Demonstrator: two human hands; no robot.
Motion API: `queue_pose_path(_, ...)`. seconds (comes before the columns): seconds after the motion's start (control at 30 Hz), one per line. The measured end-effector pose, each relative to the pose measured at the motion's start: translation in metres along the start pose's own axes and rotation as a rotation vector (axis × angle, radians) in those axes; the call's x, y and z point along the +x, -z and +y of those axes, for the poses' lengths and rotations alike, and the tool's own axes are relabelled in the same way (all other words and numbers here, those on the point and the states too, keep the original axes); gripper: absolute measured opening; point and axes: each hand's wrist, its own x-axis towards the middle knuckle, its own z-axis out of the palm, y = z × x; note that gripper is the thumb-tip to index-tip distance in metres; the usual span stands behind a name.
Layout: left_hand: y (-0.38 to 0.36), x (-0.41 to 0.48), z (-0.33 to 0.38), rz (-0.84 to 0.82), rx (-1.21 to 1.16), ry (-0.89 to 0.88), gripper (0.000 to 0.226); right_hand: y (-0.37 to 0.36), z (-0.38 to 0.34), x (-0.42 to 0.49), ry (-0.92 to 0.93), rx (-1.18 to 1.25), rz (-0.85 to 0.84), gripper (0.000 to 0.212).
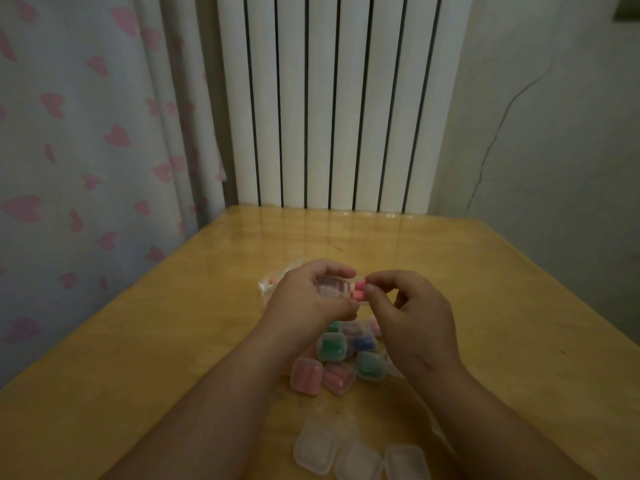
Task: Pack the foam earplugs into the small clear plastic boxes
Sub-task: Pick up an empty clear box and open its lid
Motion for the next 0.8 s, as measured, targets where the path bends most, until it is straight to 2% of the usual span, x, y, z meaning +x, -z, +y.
queue_pose_path(0.43, -0.0016, 0.0021, -0.0027, 0.004, -0.005, -0.002, 0.037, -0.0002, 0.0032, 0.0025, -0.118, -0.041, -0.059, 0.012)
queue_pose_path(0.5, -0.0016, 0.0016, -0.0024, -0.017, -0.022, -0.001, 0.038, 0.0008, 0.0012, 0.0022, -0.152, 0.021, -0.031, 0.007)
queue_pose_path(0.67, -0.0009, 0.0016, -0.0030, -0.014, 0.019, -0.009, 0.044, 0.0032, -0.0055, 0.0011, -0.332, 0.258, -0.091, 0.026)
queue_pose_path(0.77, -0.0008, 0.0023, -0.0031, -0.015, 0.011, -0.033, 0.058, 0.0049, -0.0068, 0.0026, -0.368, 0.327, -0.126, 0.023)
queue_pose_path(0.8, -0.0001, 0.0026, -0.0031, -0.025, -0.029, -0.039, 0.056, 0.0057, -0.0062, 0.0031, -0.388, 0.359, -0.124, 0.022)
